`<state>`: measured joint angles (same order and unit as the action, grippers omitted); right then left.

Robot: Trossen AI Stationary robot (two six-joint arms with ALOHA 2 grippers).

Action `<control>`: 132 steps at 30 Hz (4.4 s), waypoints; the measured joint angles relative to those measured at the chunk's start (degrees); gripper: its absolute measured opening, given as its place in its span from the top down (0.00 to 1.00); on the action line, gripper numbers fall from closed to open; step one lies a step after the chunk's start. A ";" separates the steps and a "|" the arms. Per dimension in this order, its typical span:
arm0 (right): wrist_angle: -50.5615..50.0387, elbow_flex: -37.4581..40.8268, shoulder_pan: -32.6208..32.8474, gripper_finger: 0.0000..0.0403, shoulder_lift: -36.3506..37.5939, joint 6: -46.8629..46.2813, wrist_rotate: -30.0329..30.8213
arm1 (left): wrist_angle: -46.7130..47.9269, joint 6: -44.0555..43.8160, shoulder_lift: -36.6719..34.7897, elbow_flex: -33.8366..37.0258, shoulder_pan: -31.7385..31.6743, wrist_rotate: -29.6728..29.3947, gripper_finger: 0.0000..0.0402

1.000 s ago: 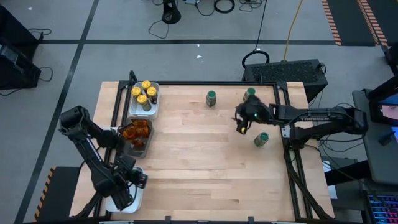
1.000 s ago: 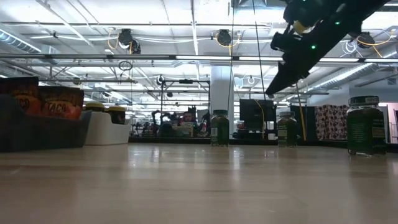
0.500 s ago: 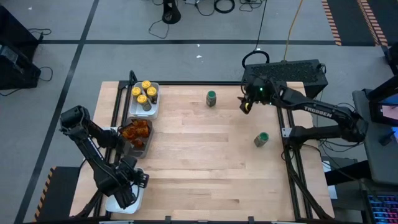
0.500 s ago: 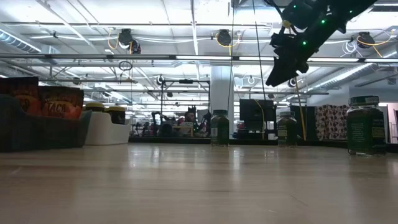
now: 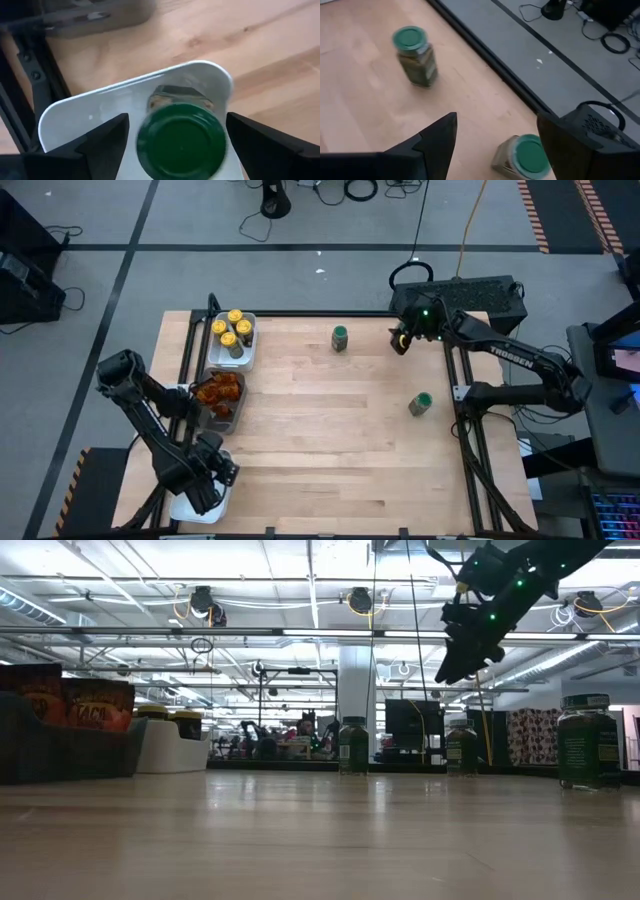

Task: Sort spices by type
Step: Put the bottom left green seasoning bottle into the bottom white bin, then put the top right green seasoning bottle into the bottom white bin

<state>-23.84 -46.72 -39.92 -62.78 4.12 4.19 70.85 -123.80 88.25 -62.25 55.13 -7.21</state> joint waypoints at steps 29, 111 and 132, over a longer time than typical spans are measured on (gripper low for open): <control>-1.71 -0.04 -14.10 0.36 -11.45 -4.49 -10.06 | 15.43 15.74 -9.25 -11.00 -7.93 -55.05 0.16; 17.88 -28.42 54.12 0.58 -41.48 -12.24 -8.57 | -0.96 42.39 -9.20 -8.60 -19.12 -42.01 0.16; 15.13 -33.24 54.88 0.41 -49.35 -12.59 -8.76 | -0.96 43.68 -9.20 -8.60 -19.12 -39.93 0.16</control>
<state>-8.71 -79.96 14.96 -112.14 -8.47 -4.58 69.89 -80.12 79.05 -70.85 36.01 -47.13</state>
